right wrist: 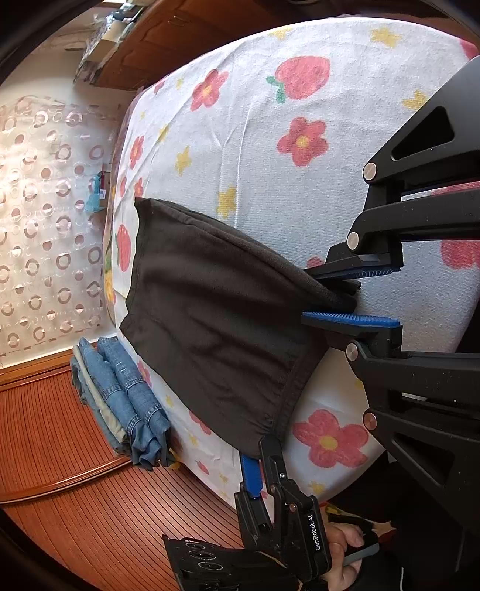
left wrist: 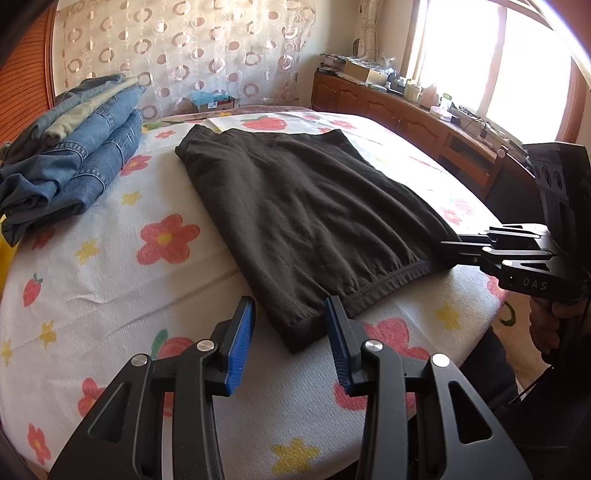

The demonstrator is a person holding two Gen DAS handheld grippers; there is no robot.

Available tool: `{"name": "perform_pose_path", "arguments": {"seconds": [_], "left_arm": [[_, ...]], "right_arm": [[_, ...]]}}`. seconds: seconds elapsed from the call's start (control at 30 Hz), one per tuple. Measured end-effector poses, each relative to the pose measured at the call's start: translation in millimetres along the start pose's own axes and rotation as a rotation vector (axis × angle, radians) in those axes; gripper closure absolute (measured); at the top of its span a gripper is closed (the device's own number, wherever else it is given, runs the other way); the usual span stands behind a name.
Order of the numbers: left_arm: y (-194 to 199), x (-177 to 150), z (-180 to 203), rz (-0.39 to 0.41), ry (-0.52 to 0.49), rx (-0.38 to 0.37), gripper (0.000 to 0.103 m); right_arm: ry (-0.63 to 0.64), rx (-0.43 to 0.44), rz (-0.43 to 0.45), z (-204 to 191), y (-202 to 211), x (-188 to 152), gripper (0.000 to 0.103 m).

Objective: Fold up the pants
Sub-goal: 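Move both open grippers to the folded garment's edge, then grasp the garment edge with both grippers and fold it over again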

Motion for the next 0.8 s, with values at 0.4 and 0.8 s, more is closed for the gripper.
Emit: {"name": "perform_pose_path", "arguments": {"seconds": [0.4,0.8], "left_arm": [[8,15,6,0.064,-0.008,-0.041,0.091],[15,66,-4,0.163,-0.001,-0.026,0.091]], "right_arm": [[-0.026,0.032,0.061,-2,10,14,0.092],[-0.024,0.053,0.163,3,18,48,0.092]]}}
Point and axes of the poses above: each gripper's, at about its wrist camera, not at the fingertips, and y roughly against the way its jaws point, z to its right, x to its top, the point moved 7 cm from there along -y, roughly the way its jaws point, and after that the axes turned 13 degrees about z, right-handed, at the moved point
